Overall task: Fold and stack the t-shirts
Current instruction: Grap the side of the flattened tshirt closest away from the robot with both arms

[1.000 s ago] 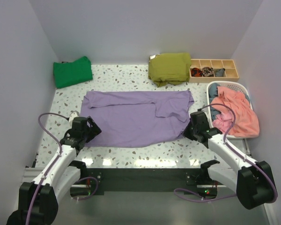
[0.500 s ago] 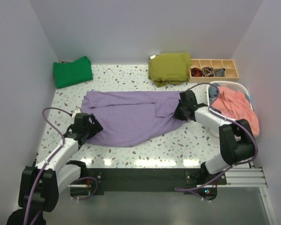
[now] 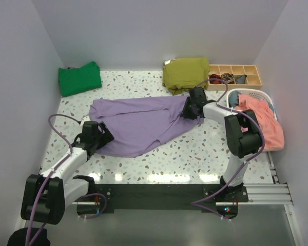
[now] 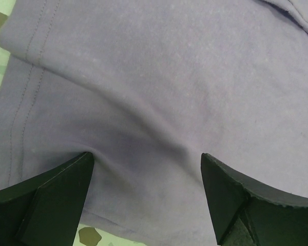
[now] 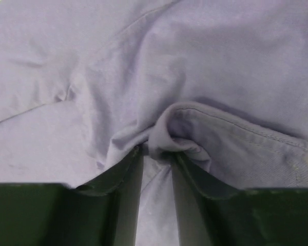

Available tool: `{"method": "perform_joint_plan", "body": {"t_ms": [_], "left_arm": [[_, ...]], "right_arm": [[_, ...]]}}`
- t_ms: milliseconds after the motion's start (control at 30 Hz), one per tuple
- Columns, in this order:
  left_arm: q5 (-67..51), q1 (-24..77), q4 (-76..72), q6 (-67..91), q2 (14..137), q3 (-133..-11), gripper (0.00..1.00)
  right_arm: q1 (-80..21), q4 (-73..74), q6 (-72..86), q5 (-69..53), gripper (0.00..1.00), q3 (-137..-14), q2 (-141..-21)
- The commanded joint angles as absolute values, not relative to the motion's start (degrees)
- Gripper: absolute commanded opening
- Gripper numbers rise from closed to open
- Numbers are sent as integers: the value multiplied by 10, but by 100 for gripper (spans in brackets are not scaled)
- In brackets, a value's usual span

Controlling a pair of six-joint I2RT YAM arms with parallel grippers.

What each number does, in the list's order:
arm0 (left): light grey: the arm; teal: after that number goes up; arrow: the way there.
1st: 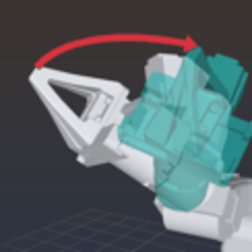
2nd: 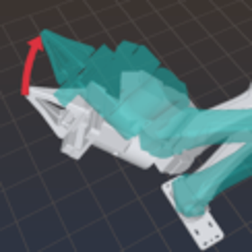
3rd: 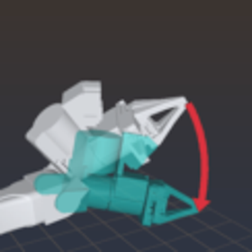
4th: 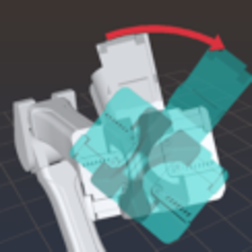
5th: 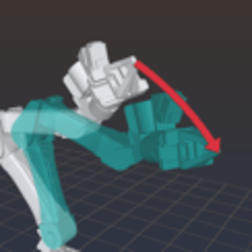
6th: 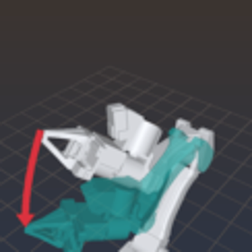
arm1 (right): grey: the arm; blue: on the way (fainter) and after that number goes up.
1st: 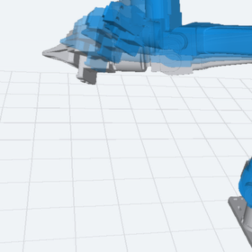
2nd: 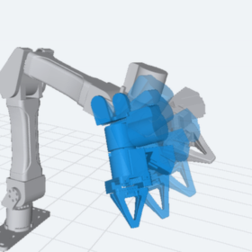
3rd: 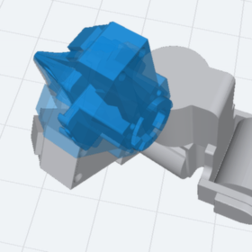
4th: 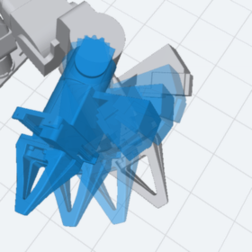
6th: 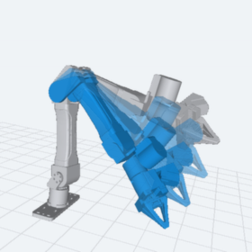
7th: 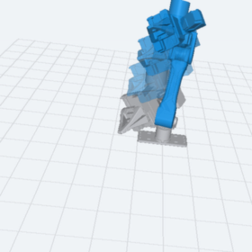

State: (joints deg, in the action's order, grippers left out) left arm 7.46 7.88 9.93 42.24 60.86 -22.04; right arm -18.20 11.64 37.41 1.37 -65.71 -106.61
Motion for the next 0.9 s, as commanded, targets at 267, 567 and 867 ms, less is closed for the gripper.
{"method": "perform_joint_plan", "body": {"t_ms": [267,567,867], "left_arm": [[72,76,91,403,620,-232,90],[71,76,85,394,623,-235,90],[63,76,67,395,622,-221,89]], "right_arm": [[-174,153,262,134,72,-562,-818],[-151,48,308,51,62,-404,-786],[-134,-123,338,-31,60,-320,-837]]}}
